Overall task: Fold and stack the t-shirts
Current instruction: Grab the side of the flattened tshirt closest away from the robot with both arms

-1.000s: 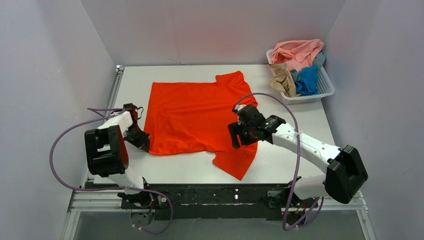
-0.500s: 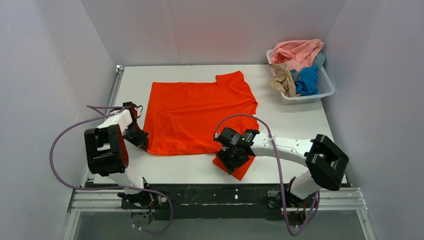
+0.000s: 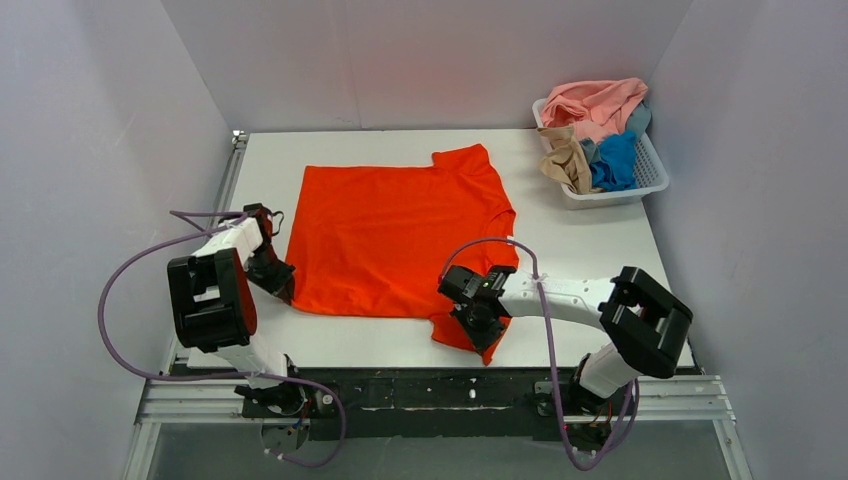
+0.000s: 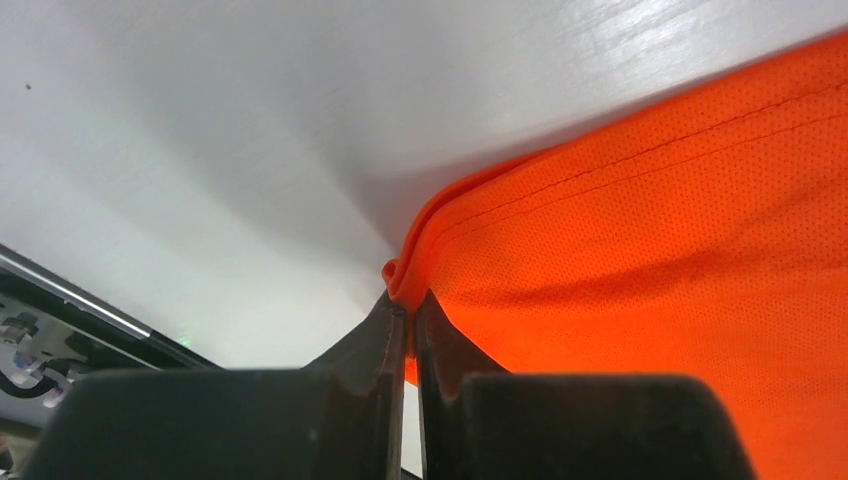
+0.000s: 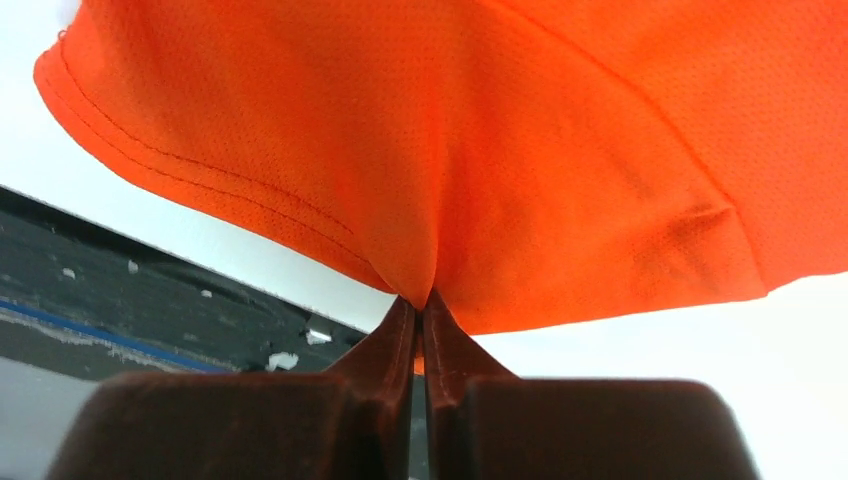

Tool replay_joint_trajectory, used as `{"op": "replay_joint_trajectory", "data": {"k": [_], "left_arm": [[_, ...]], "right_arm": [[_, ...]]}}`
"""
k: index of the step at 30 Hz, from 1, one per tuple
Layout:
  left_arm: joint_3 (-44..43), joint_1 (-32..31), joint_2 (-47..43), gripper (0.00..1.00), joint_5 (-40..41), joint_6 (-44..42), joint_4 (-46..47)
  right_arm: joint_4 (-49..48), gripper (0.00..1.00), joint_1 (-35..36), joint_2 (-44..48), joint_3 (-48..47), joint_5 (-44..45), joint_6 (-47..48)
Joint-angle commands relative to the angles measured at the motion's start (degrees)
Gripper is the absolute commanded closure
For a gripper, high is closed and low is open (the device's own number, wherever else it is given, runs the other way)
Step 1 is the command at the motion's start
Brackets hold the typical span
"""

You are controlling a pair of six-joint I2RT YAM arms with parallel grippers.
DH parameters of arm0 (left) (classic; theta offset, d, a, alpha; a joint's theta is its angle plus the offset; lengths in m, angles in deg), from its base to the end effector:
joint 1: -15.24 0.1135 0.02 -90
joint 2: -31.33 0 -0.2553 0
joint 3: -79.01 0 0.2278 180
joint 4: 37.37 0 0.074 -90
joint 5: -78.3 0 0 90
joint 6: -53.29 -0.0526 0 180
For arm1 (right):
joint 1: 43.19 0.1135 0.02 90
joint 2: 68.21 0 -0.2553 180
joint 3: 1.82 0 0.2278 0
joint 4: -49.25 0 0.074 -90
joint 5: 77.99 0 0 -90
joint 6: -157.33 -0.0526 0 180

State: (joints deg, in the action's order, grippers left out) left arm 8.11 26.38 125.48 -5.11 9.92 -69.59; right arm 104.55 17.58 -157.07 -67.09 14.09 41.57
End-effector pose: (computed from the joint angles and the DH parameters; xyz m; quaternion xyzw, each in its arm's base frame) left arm 0.3122 0.0676 0.1742 -0.4755 0.8265 -0.0380 0.2989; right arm 0.1228 0.2156 0.1534 -0.2977 0.9496 0.0532 0.0829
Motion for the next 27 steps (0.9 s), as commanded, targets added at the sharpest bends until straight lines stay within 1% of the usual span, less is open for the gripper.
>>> {"op": "replay_joint_trajectory", "data": {"k": [1, 2, 4, 7, 12, 15, 18, 22, 27], "left_arm": [[2.4, 0.4, -4.4, 1.0, -0.2, 3.9, -11.9], [3.4, 0.5, -5.9, 1.0, 0.3, 4.6, -13.0], [5.4, 0.5, -9.1, 1.0, 2.2, 6.1, -14.6], [7.6, 0.4, -13.7, 1.0, 2.5, 7.2, -16.8], [6.4, 0.3, -16.5, 1.0, 2.8, 8.4, -20.7], [5.6, 0.3, -18.4, 1.0, 4.4, 8.4, -21.3], [3.7, 0.3, -18.2, 1.0, 3.7, 8.8, -21.7], [0.4, 0.4, -15.7, 1.0, 1.7, 9.3, -21.4], [-3.6, 0.3, -11.7, 1.0, 0.3, 10.8, -20.9]], "right_arm": [[5.3, 0.96, 0.4, 5.5, 3.2, -6.2, -2.8], [5.8, 0.99, 0.5, 6.9, 3.5, -7.9, -3.3], [6.4, 0.99, 1.0, 9.8, 4.5, -11.9, -4.2], [6.9, 0.99, 1.4, 13.7, 5.4, -14.1, -5.1], [8.1, 0.99, 1.4, 15.0, 2.9, -10.5, -6.6], [10.2, 0.99, 1.1, 14.7, -0.6, -5.5, -7.1], [10.9, 0.99, -1.4, 13.9, -5.2, -3.0, -6.6], [11.4, 0.99, -6.7, 13.0, -10.2, 0.9, -3.6], [11.6, 0.99, -13.4, 9.4, -15.5, 2.1, 0.6]]}}
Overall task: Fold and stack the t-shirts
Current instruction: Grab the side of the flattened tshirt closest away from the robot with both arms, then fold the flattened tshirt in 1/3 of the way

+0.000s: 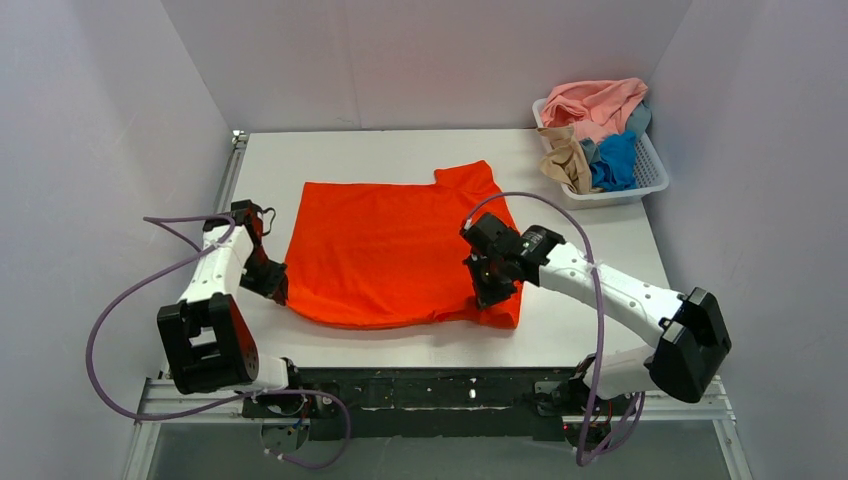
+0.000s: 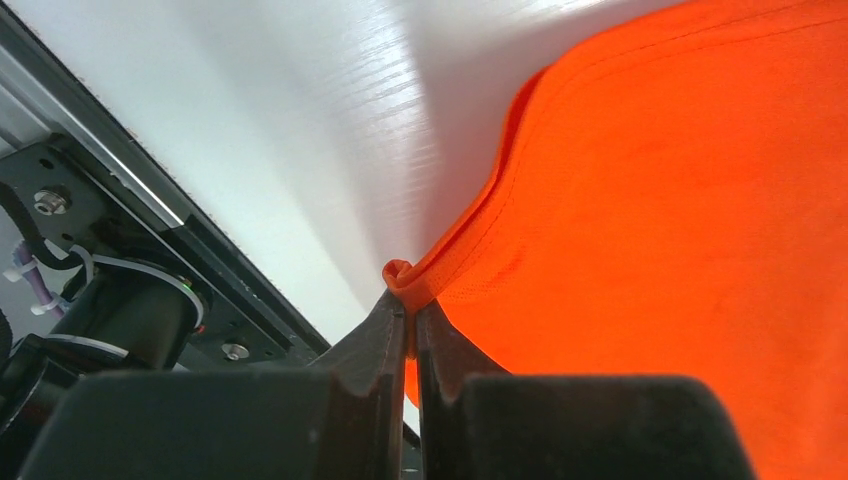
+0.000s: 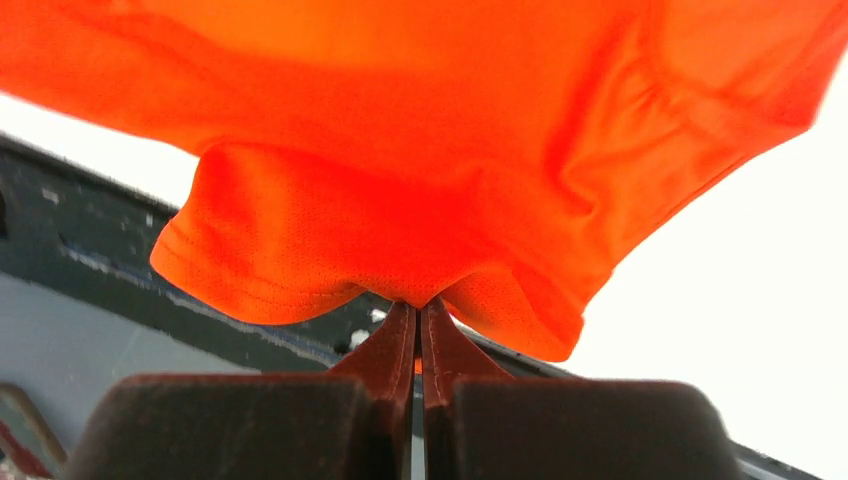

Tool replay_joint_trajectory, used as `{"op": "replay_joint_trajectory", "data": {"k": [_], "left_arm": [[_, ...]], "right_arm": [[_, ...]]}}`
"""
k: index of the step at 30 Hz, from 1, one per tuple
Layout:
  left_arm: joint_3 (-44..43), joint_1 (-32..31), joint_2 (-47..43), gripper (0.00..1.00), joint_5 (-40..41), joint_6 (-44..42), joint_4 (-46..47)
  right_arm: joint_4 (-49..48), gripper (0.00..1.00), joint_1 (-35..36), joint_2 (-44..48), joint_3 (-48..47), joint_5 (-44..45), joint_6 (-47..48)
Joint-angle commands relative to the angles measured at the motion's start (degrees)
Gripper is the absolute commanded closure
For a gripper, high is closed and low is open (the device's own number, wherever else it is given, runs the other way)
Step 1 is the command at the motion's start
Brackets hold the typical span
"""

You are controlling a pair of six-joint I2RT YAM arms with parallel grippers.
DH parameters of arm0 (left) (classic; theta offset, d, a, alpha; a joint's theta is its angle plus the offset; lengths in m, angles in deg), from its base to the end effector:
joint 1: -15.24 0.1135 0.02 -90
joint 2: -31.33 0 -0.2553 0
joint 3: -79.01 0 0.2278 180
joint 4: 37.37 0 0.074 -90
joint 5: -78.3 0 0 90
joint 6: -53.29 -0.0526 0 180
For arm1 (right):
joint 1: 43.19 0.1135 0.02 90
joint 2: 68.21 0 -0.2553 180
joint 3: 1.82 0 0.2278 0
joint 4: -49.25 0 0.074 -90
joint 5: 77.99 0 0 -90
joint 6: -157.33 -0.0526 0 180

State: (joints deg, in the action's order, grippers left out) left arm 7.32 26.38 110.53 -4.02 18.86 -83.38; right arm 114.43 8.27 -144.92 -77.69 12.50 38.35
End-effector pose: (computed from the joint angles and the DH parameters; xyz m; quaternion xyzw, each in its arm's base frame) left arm 0.2665 0.0596 0.2331 -0.5385 0.7800 -0.0592 0.3132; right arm 0.1502 0.1879 0.2430 -0.1898 0.9596 0.1309 0.1613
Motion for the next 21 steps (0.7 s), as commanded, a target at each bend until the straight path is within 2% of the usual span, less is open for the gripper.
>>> {"op": "replay_joint_trajectory", "data": {"k": [1, 14, 21], "left_arm": [[-3.9, 0.3, 4.5, 1.0, -0.9, 1.9, -7.0], [-15.8, -0.1, 20.0, 1.0, -1.4, 1.8, -6.3], [-20.6, -0.3, 26.6, 1.0, -2.1, 0.9, -6.5]], "right_arm": [[1.7, 0.99, -5.1, -3.5, -6.1, 4.2, 4.4], [-2.2, 0.99, -13.4, -17.7, -19.7, 7.3, 11.0], [-3.4, 0.99, -16.4, -23.7, -23.5, 7.1, 14.2]]}}
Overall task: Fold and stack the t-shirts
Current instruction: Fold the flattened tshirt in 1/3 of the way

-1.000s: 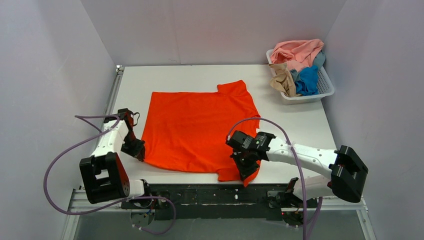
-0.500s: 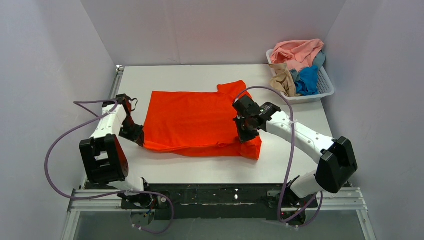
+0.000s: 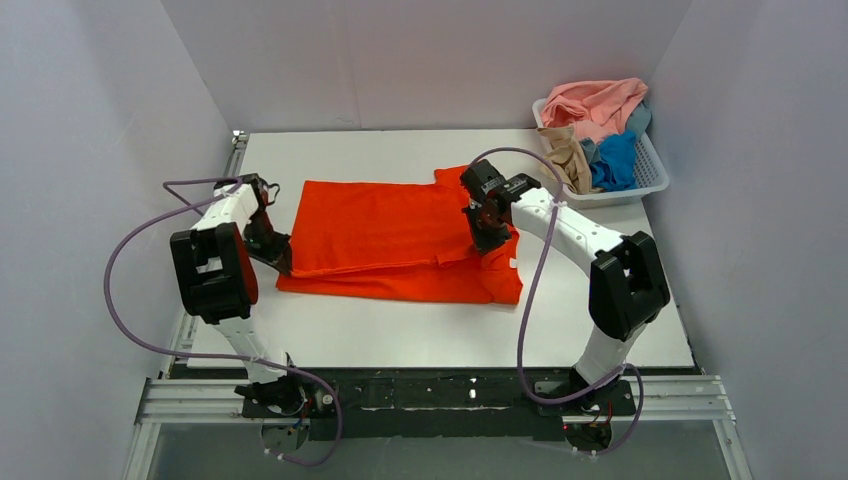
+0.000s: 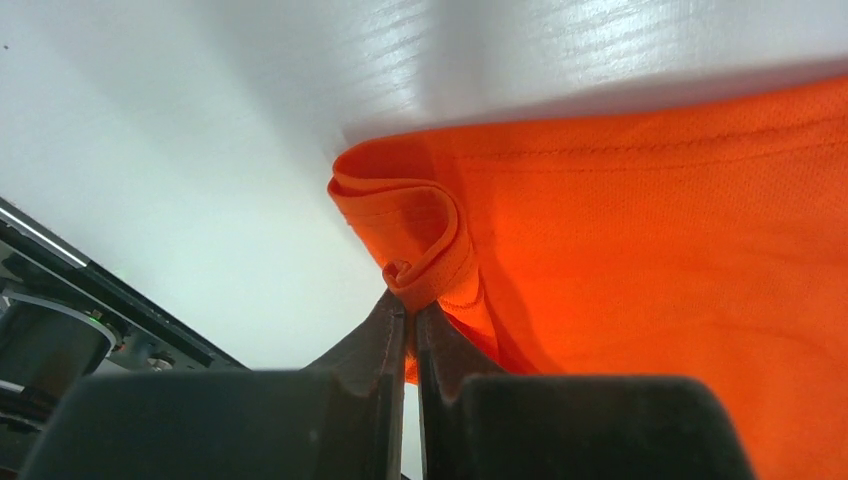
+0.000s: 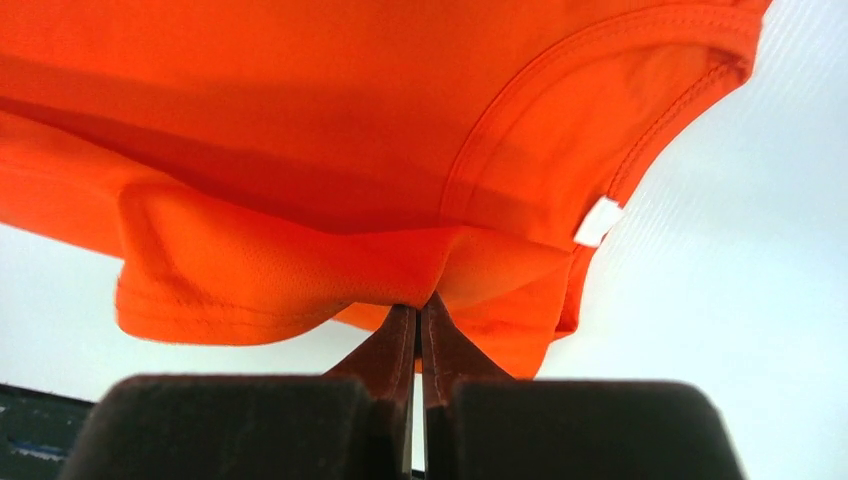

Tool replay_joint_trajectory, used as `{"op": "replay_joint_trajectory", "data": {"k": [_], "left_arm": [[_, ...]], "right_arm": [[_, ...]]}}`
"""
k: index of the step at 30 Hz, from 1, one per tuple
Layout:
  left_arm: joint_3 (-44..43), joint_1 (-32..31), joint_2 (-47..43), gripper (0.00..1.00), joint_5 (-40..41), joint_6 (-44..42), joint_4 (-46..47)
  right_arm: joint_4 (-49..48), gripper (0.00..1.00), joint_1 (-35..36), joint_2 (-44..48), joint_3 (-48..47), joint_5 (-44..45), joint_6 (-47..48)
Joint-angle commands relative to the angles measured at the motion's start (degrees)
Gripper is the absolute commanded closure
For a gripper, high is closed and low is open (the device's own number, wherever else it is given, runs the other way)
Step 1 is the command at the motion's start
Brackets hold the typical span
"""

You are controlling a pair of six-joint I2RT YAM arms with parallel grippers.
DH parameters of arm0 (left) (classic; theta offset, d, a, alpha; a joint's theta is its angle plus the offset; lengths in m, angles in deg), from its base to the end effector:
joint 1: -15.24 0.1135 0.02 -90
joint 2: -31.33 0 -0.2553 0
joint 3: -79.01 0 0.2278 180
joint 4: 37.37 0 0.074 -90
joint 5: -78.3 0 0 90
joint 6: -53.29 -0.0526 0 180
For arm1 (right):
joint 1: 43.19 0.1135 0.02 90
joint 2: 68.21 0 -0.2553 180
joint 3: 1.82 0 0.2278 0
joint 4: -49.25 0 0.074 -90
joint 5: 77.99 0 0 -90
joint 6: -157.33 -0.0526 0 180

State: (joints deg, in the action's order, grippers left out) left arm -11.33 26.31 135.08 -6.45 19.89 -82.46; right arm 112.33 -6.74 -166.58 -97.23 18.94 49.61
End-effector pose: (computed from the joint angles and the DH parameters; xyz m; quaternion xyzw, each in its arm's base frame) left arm 0.3605 0.0754 0.2009 -0.5457 0.7917 -0.0643 0.2671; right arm 0.2740 0.1945 0.2390 -0.1465 0.9655 0.0417 0.2114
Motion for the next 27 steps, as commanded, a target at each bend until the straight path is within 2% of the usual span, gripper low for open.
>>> {"op": "replay_joint_trajectory", "data": {"k": [1, 3, 6, 7, 8, 9, 12, 13, 14, 15, 17, 19, 24, 27], "left_arm": [[-2.5, -0.2, 2.7, 1.0, 0.3, -0.1, -7.3], [-3.6, -0.4, 4.0, 0.98, 0.3, -0.4, -7.1], [-5.5, -0.4, 5.5, 0.78, -0.7, -1.4, -6.6], [-6.1, -0.4, 5.7, 0.64, -0.7, -1.8, -6.5], [-6.7, -0.4, 5.7, 0.46, -0.3, -2.0, -6.6], [-7.3, -0.5, 5.4, 0.32, 0.2, -2.3, -6.6], [-8.7, -0.5, 2.5, 0.03, 1.0, -2.9, -6.6], [-8.8, -0.4, 1.1, 0.02, 0.8, -3.1, -6.4], [-8.9, -0.5, -0.9, 0.02, 0.5, -3.5, -6.4], [-9.0, -0.6, -2.3, 0.02, 0.1, -4.1, -6.2], [-8.6, -1.0, -5.1, 0.02, -0.6, -5.9, -6.2], [-7.7, -2.1, -7.3, 0.02, -1.9, -7.9, -5.9], [-1.6, -7.2, -8.8, 0.02, -12.8, -12.4, 2.8], [-2.3, -11.1, -3.6, 0.02, -15.5, -13.6, 5.4]], "right_arm": [[-1.6, 0.99, -1.6, -2.9, -4.6, 0.8, 3.5], [-1.9, 0.99, -2.2, -4.9, -6.1, 1.2, 4.1], [-2.8, 0.98, -2.9, -8.0, -8.5, 3.0, 5.1], [-2.8, 0.96, -3.3, -9.1, -9.5, 4.1, 5.2], [-2.4, 0.89, -3.7, -10.1, -10.8, 5.1, 5.1], [-1.4, 0.75, -4.2, -11.5, -12.5, 6.4, 4.6], [2.1, 0.5, -4.8, -14.1, -17.6, 10.4, 2.4], [2.7, 0.35, -4.8, -14.3, -18.5, 12.0, 1.6], [3.0, 0.26, -4.8, -13.9, -18.7, 13.7, 0.5], [3.0, 0.22, -4.8, -13.0, -18.3, 15.6, -0.9], [1.6, 0.19, -4.8, -9.9, -15.4, 17.4, -2.7], [-1.7, 0.17, -4.8, -5.5, -10.3, 14.3, -3.2], [-16.1, 0.15, -4.8, 5.1, 6.7, -9.1, -2.6], [-21.8, 0.14, -4.8, 3.8, 10.2, -14.6, -3.5]]}}
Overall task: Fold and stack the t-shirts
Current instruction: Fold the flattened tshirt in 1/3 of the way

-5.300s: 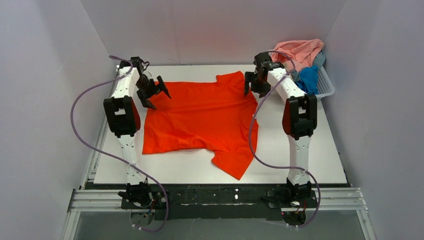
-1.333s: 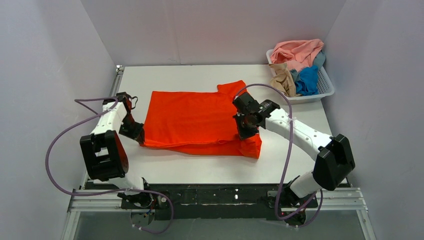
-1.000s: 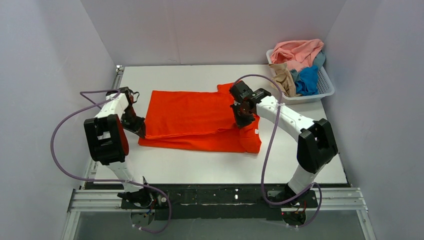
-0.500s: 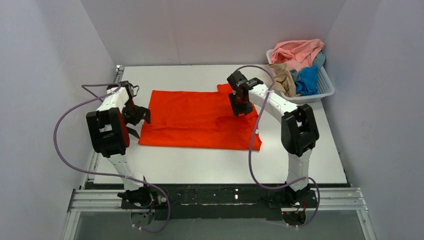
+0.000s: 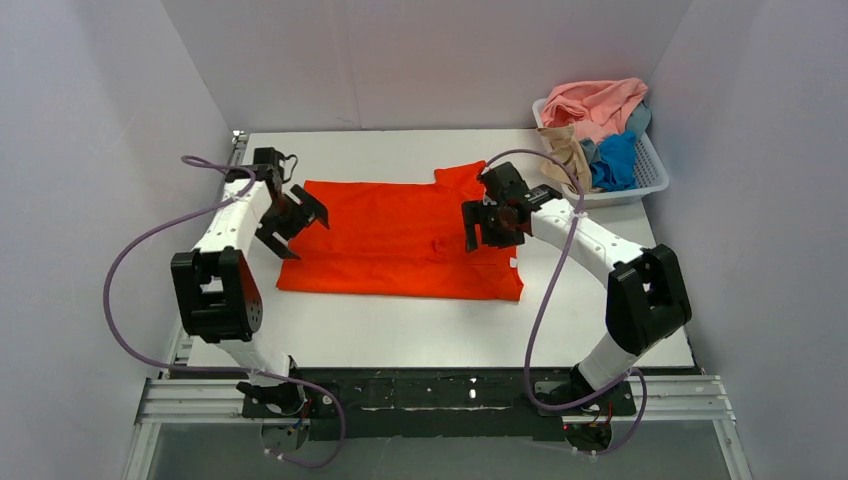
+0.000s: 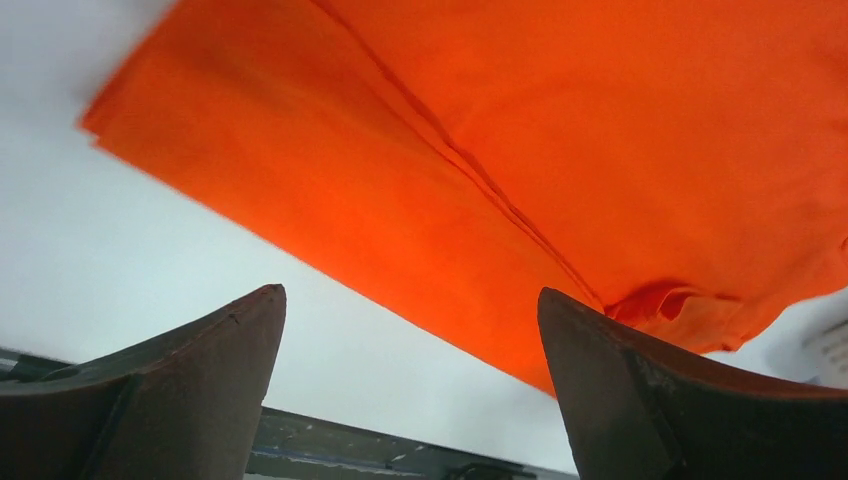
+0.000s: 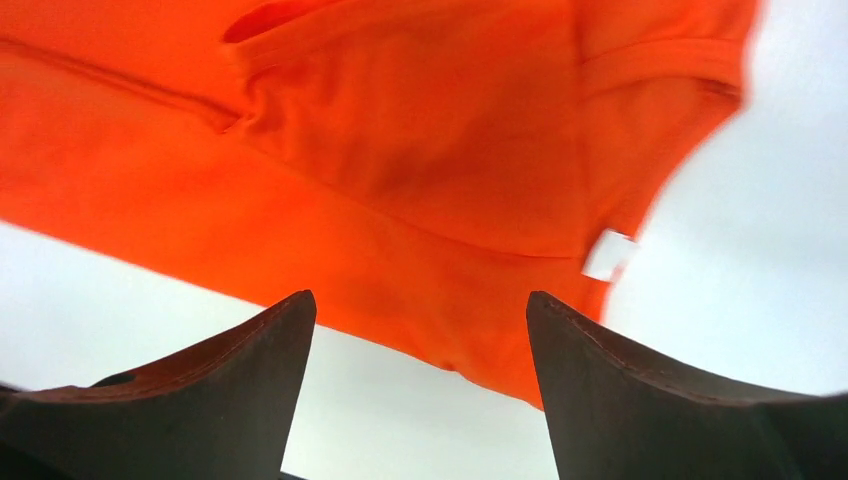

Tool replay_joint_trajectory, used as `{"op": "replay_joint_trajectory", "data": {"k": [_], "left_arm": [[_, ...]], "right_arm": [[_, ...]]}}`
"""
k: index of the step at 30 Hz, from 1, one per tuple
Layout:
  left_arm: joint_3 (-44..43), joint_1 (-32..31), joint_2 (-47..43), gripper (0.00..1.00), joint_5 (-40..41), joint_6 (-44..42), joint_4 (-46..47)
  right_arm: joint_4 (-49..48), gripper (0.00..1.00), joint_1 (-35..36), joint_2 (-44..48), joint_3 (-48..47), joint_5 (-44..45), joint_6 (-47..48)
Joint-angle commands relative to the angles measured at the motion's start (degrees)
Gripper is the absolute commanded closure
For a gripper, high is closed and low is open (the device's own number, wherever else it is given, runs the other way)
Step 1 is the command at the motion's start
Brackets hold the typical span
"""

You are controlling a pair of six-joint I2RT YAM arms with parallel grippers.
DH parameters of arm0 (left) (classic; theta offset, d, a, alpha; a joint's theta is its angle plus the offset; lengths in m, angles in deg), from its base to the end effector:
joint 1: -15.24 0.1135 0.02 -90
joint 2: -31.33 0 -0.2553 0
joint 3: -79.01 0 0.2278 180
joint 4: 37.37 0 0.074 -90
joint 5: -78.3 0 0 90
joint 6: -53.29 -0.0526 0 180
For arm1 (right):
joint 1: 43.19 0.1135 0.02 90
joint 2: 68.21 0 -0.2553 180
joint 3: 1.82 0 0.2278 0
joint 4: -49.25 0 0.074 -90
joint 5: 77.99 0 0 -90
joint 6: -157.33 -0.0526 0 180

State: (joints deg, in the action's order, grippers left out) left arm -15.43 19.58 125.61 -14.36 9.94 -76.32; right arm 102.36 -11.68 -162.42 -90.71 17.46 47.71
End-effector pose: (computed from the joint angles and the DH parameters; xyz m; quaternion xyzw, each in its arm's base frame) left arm 0.3646 0.0252 0.2894 -0.3790 0.8181 -0.1754 0.3954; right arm 0.2854 0.1691 0.2393 -0.0867 0.9574 0.0760 0.2649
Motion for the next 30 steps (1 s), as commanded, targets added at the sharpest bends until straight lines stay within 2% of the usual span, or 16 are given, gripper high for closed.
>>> {"op": "replay_joint_trajectory", "data": {"k": [1, 6, 11, 18, 24, 30], "left_arm": [[1.1, -5.9, 8.1, 0.02, -8.2, -4.2, -0.2], [1.4, -7.0, 15.9, 0.02, -9.7, -2.2, 2.9], [6.5, -7.3, 15.6, 0.02, -8.6, -2.0, 4.6], [19.2, -8.1, 7.1, 0.02, -7.2, -0.5, 4.8], [30.9, -12.0, -2.9, 0.02, -7.2, 4.8, 8.0], [33.8, -14.6, -8.7, 0.02, -7.2, 5.9, 7.5]], "right_arm": [[-12.0, 0.15, 0.2, -2.0, 3.3, -12.8, -1.8], [-11.2, 0.16, 0.1, -9.0, 1.9, -11.4, -2.4], [-9.5, 0.18, 0.1, -12.2, 4.2, -11.7, -2.8], [-6.8, 0.18, 0.1, -3.4, 16.5, -10.3, -6.2], [-5.0, 0.19, 0.8, 5.2, 27.2, -14.3, -9.8], [-2.2, 0.18, 1.2, 11.7, 32.4, -10.9, -13.1]]}}
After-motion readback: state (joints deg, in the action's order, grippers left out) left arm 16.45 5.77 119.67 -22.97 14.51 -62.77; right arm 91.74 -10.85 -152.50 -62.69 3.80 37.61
